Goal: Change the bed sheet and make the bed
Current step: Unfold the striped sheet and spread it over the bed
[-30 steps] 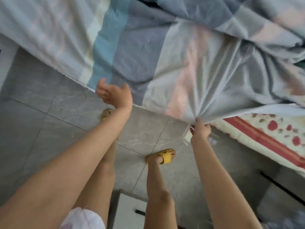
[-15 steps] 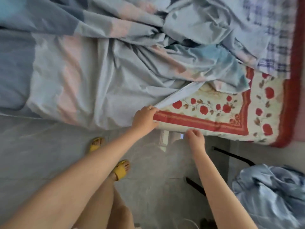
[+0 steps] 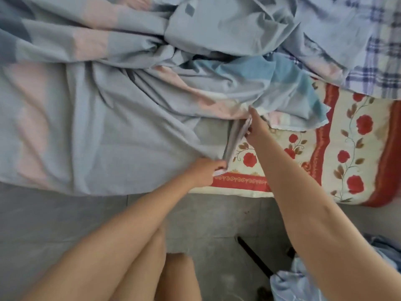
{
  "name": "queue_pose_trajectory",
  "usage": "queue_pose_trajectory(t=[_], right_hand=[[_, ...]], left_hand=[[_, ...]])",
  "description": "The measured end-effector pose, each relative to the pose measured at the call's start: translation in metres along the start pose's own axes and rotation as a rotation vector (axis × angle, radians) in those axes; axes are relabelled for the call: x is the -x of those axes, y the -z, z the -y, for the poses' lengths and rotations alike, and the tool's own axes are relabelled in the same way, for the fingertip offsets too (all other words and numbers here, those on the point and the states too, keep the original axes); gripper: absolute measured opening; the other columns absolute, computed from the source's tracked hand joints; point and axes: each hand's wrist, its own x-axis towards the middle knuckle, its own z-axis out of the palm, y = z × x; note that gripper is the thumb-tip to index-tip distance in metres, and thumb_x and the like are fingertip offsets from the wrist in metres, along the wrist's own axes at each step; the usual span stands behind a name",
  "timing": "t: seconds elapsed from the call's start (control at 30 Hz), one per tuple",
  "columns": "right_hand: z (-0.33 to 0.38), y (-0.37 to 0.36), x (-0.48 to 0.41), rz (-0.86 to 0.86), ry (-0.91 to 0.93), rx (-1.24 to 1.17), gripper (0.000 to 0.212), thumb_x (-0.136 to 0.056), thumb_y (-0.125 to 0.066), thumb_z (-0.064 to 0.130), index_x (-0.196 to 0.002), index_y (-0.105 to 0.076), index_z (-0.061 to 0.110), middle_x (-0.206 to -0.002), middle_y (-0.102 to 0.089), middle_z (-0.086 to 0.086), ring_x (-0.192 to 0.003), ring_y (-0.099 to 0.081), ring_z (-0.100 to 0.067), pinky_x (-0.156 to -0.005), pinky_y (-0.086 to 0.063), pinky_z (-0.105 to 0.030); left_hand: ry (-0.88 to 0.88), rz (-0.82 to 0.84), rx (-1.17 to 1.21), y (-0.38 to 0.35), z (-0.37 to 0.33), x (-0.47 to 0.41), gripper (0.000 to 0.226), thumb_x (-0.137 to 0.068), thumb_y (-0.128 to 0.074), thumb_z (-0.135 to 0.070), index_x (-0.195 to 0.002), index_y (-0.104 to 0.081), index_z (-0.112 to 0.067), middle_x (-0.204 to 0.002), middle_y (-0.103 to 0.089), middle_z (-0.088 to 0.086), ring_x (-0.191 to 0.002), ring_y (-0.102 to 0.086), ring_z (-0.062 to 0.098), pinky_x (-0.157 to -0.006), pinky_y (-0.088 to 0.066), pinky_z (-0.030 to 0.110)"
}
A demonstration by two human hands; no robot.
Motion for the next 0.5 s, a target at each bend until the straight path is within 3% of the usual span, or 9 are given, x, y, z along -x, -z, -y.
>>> queue_pose_trajectory(t=[0.07,0.13,0.2,0.23,0.3,0.33,0.4,0.43,0.5], right_hand=[[0.02,0.011,-0.017,-0.142,0.026,-0.054,0.066,-0.072,-0.076,0.039,-0.127,-0.052,0.01,-0.111,-0.058,-0.005,-0.1,-0.057,-0.025,-0.077,-0.05,-0.033],[0.028,0.024,-0.025,-0.255,0.031,-0.095,0.047,-0.075,-0.071,0.02,-0.119,-0.059,0.008,-0.091,-0.06,-0.002,-0.081,-0.057,-0.02,-0.056,-0.044,-0.026],[0.023,0.044,-0.021,-0.392,-0.036,-0.18,0.039,-0.081,-0.062,0.016,-0.119,-0.056,0.008,-0.092,-0.059,-0.001,-0.077,-0.053,-0.017,-0.06,-0.045,-0.023],[0.013,0.057,-0.019,-0.461,-0.049,-0.206,0.037,-0.087,-0.055,0.015,-0.124,-0.054,0.007,-0.101,-0.06,-0.002,-0.083,-0.055,-0.019,-0.065,-0.046,-0.018],[-0.018,0.079,-0.012,-0.498,-0.096,-0.323,0.036,-0.095,-0.042,0.014,-0.13,-0.049,0.006,-0.12,-0.057,-0.009,-0.102,-0.057,-0.025,-0.06,-0.045,-0.007],[-0.034,0.085,-0.013,-0.483,-0.095,-0.389,0.038,-0.097,-0.042,0.014,-0.133,-0.046,0.007,-0.127,-0.054,-0.011,-0.11,-0.056,-0.028,-0.062,-0.048,-0.01],[-0.065,0.094,-0.004,-0.457,-0.134,-0.519,0.039,-0.094,-0.054,0.019,-0.131,-0.047,0.013,-0.131,-0.054,-0.012,-0.113,-0.058,-0.032,-0.082,-0.054,-0.031],[-0.071,0.097,0.004,-0.479,-0.114,-0.534,0.039,-0.089,-0.064,0.024,-0.125,-0.052,0.012,-0.126,-0.059,-0.012,-0.108,-0.062,-0.031,-0.086,-0.054,-0.038],[-0.078,0.113,0.015,-0.561,-0.091,-0.55,0.04,-0.084,-0.072,0.031,-0.114,-0.061,0.007,-0.112,-0.067,-0.008,-0.096,-0.066,-0.023,-0.089,-0.054,-0.036]], left_hand=[[-0.095,0.303,-0.115,-0.006,-0.009,0.0,0.046,-0.078,-0.05,0.0,-0.119,-0.055,-0.022,-0.107,-0.062,0.006,-0.095,-0.058,0.029,-0.064,-0.034,0.028],[-0.095,0.453,-0.163,-0.006,-0.014,0.0,0.042,-0.079,-0.051,-0.003,-0.118,-0.054,-0.019,-0.108,-0.06,0.007,-0.096,-0.058,0.029,-0.066,-0.035,0.029],[-0.055,0.48,-0.155,0.003,-0.021,-0.011,0.033,-0.083,-0.052,-0.009,-0.115,-0.057,-0.018,-0.111,-0.062,0.003,-0.1,-0.058,0.025,-0.07,-0.037,0.027],[-0.029,0.434,-0.127,0.01,-0.025,-0.017,0.029,-0.085,-0.051,-0.014,-0.112,-0.059,-0.02,-0.112,-0.063,-0.001,-0.101,-0.058,0.022,-0.072,-0.038,0.026],[0.017,0.171,-0.053,0.023,-0.035,-0.032,0.023,-0.09,-0.049,-0.018,-0.108,-0.062,-0.021,-0.109,-0.065,-0.002,-0.099,-0.06,0.022,-0.076,-0.042,0.028],[0.026,-0.01,0.001,0.031,-0.041,-0.04,0.02,-0.091,-0.048,-0.017,-0.106,-0.062,-0.019,-0.106,-0.065,0.0,-0.095,-0.06,0.024,-0.076,-0.044,0.031],[0.023,-0.324,0.109,0.049,-0.055,-0.058,0.017,-0.09,-0.049,-0.012,-0.1,-0.062,-0.015,-0.101,-0.064,0.003,-0.089,-0.06,0.027,-0.073,-0.047,0.037],[0.008,-0.416,0.111,0.058,-0.065,-0.069,0.016,-0.089,-0.049,-0.01,-0.098,-0.061,-0.013,-0.1,-0.063,0.004,-0.088,-0.06,0.028,-0.073,-0.047,0.039],[-0.03,-0.518,0.079,0.071,-0.086,-0.087,0.018,-0.084,-0.05,-0.006,-0.098,-0.06,-0.011,-0.099,-0.061,0.005,-0.09,-0.059,0.027,-0.072,-0.048,0.041]])
